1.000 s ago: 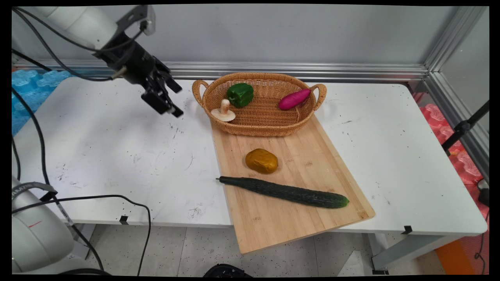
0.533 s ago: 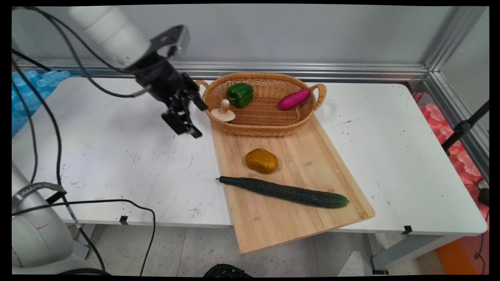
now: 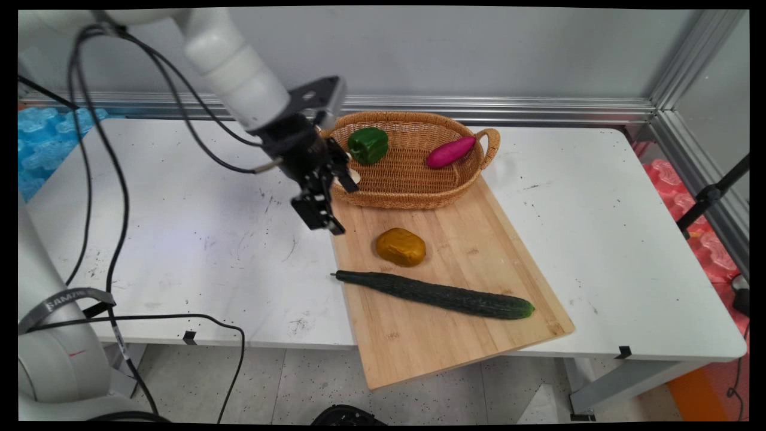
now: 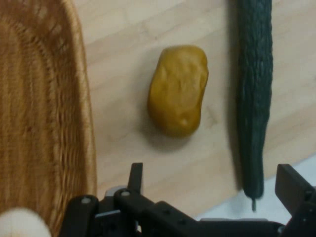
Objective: Pick up the potato from the cutting board
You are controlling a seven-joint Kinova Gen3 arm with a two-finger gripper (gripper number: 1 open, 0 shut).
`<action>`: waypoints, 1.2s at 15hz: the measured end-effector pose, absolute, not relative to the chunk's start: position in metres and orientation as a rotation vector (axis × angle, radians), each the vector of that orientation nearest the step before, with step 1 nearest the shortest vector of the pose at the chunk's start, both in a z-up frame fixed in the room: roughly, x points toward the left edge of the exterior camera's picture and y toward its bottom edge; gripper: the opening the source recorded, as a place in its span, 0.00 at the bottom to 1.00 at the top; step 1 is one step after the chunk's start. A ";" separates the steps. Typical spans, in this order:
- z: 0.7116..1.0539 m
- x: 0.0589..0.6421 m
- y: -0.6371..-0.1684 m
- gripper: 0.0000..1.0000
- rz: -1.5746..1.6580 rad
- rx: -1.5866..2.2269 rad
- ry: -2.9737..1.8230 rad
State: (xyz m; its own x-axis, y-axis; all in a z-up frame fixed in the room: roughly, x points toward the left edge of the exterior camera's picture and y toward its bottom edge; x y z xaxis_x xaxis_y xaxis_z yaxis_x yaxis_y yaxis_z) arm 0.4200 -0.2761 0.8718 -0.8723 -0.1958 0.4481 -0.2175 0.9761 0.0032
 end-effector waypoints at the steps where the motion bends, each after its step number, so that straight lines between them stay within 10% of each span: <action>1: 0.866 0.412 -0.280 1.00 0.060 0.267 -2.669; 18: 0.798 0.333 -0.322 1.00 -0.004 0.028 -2.723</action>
State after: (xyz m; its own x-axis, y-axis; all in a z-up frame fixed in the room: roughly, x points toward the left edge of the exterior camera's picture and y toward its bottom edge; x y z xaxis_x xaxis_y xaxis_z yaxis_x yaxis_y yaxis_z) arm 0.3327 -0.3223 0.7977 -0.9135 -0.0202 0.4064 -0.0190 0.9998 0.0068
